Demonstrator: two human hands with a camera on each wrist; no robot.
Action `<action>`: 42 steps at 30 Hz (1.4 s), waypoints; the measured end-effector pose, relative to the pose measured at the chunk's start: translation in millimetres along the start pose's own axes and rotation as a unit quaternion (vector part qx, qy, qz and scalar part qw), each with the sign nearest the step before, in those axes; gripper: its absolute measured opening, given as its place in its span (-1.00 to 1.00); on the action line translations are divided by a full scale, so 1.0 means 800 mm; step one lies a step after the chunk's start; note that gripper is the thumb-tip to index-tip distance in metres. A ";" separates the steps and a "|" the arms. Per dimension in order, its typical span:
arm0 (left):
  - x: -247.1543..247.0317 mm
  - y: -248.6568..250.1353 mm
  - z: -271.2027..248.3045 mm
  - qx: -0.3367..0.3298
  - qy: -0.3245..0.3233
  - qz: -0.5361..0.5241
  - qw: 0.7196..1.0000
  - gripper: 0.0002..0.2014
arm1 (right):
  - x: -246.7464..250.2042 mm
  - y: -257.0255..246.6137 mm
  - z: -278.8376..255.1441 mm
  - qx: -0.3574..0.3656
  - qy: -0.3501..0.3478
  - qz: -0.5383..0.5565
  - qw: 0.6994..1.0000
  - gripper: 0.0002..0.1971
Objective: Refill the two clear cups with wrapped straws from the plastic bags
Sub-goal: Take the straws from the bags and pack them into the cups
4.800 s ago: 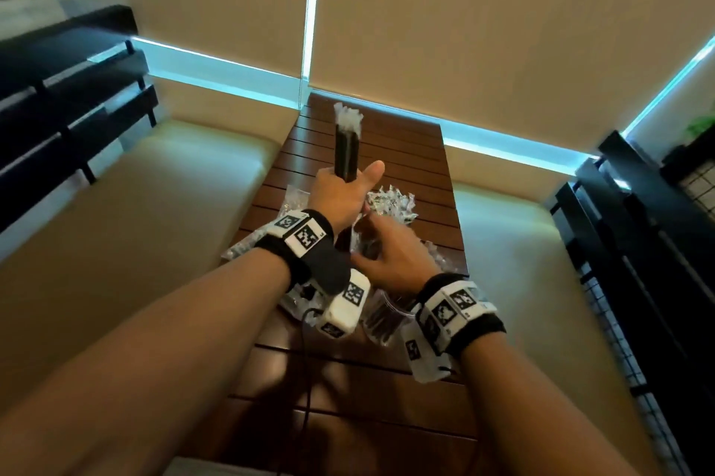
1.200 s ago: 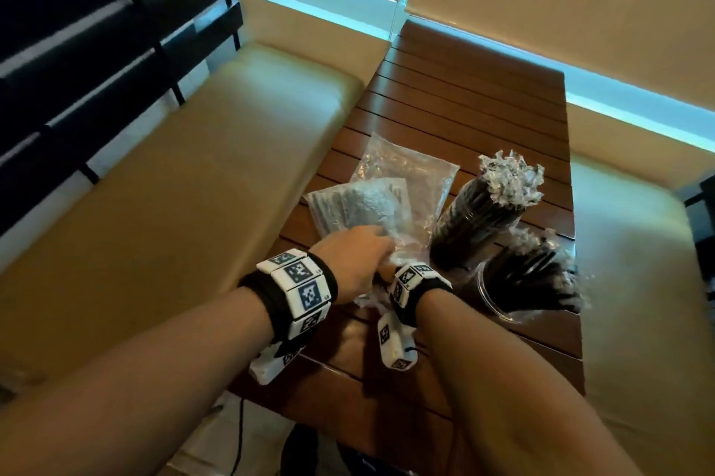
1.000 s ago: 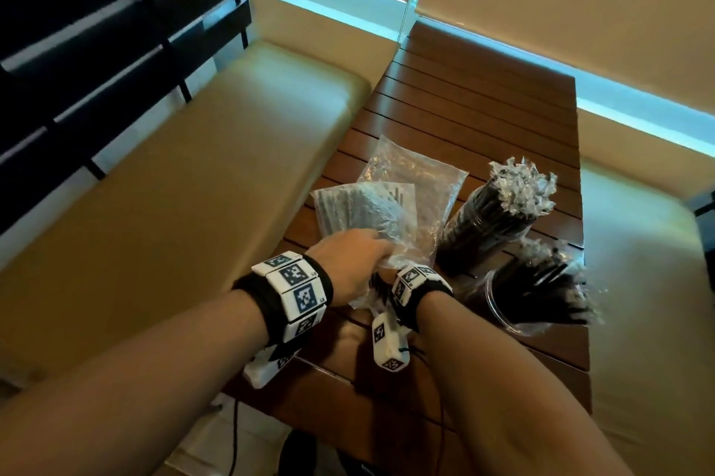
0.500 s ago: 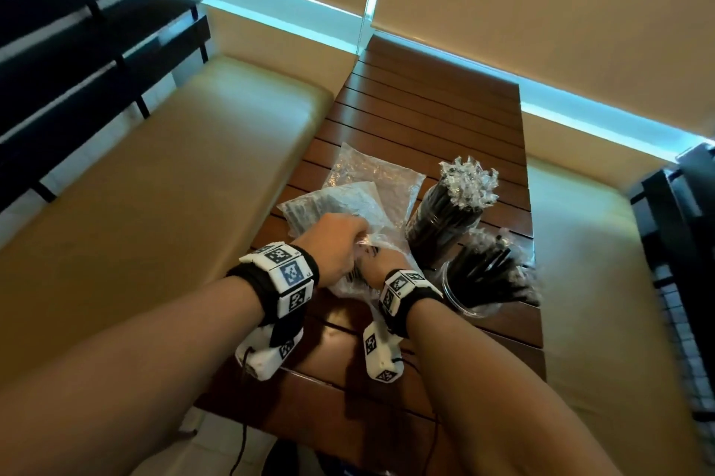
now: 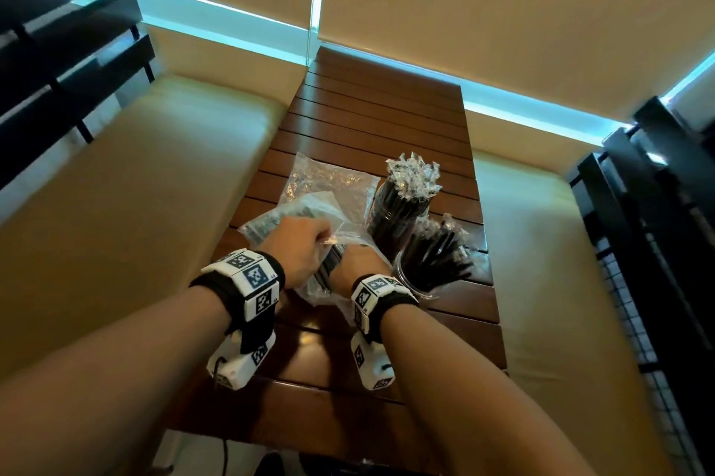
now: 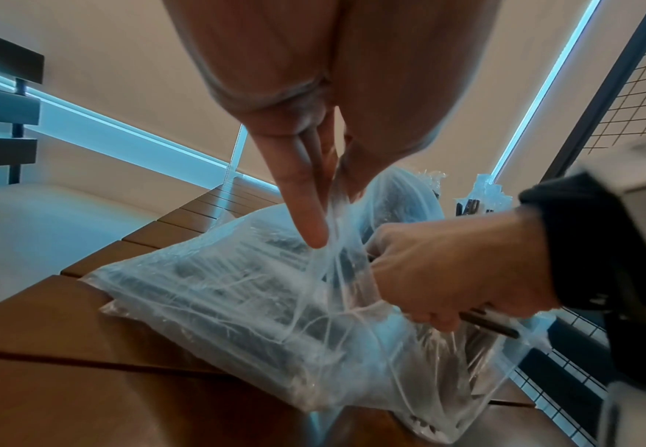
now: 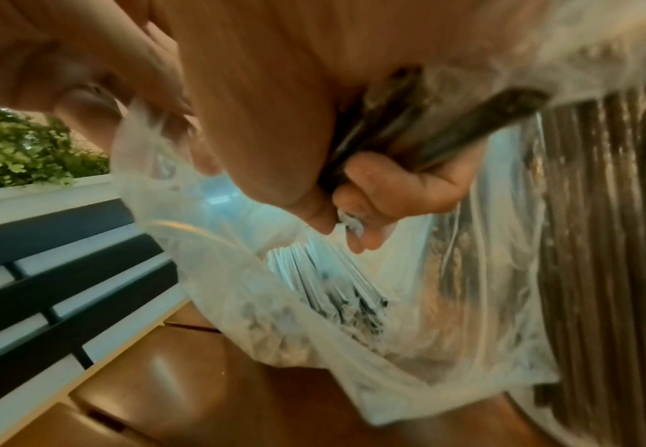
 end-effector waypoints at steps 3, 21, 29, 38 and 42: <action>0.001 0.007 0.003 -0.006 0.015 0.014 1.000 -0.91 | 0.018 0.006 -0.009 0.001 0.029 -0.007 1.000 -0.66; -0.002 0.003 0.040 0.099 0.037 0.080 0.991 -0.87 | 0.173 0.110 -0.143 0.028 0.014 -0.158 0.987 -0.79; -0.008 0.083 0.037 0.021 0.000 -0.023 1.000 -0.35 | 0.229 0.107 -0.160 0.078 0.129 -0.024 0.988 -0.84; 0.023 0.194 0.018 -0.006 -0.068 -0.588 0.806 -0.65 | 0.189 0.069 -0.140 0.083 0.287 0.149 0.943 -0.69; 0.046 0.186 0.032 -0.005 0.047 -0.499 0.865 -0.64 | 0.184 0.041 -0.132 0.146 0.262 0.181 0.936 -0.54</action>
Point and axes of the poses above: each hand's wrist, its own z-axis towards the middle knuckle, its own x-axis out of the back of the hand, y = z × x, the point moved 10 cm from there along z, towards the middle knuckle, and after that the axes turned 9 degrees about -z, right-handed, at the moved point
